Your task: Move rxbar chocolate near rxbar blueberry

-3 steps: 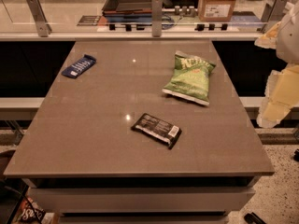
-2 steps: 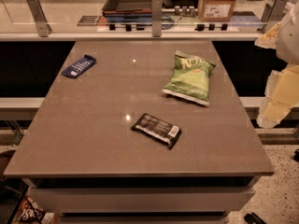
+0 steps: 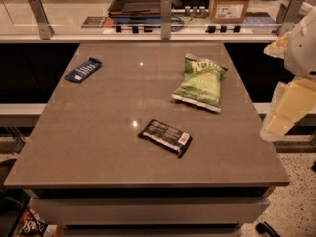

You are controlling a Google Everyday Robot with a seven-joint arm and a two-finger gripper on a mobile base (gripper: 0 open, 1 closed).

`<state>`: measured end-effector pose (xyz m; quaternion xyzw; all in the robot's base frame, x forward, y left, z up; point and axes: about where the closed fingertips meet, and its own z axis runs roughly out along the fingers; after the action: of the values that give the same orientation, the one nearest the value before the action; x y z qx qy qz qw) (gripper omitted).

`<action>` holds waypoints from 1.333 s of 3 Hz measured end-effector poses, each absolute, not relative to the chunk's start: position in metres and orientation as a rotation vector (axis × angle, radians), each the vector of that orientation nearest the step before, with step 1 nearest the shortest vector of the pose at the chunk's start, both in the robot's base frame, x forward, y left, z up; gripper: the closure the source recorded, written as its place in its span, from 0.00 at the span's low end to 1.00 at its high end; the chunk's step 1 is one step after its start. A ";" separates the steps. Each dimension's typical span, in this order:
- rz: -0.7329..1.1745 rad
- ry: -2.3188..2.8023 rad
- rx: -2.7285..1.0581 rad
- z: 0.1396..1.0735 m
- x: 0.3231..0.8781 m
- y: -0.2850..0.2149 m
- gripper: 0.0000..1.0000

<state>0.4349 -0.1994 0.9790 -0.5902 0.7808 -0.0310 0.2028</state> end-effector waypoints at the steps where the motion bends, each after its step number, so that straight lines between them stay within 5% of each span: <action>1: 0.003 2.156 -1.586 0.964 0.435 -0.191 0.00; 4: 0.371 1.948 -1.269 0.905 0.450 -0.149 0.00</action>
Offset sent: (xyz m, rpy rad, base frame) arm 0.0089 0.0287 -0.0584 0.4146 -0.0274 -0.0496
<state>0.4498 -0.1486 0.9046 -0.4978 0.7640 0.1454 0.3838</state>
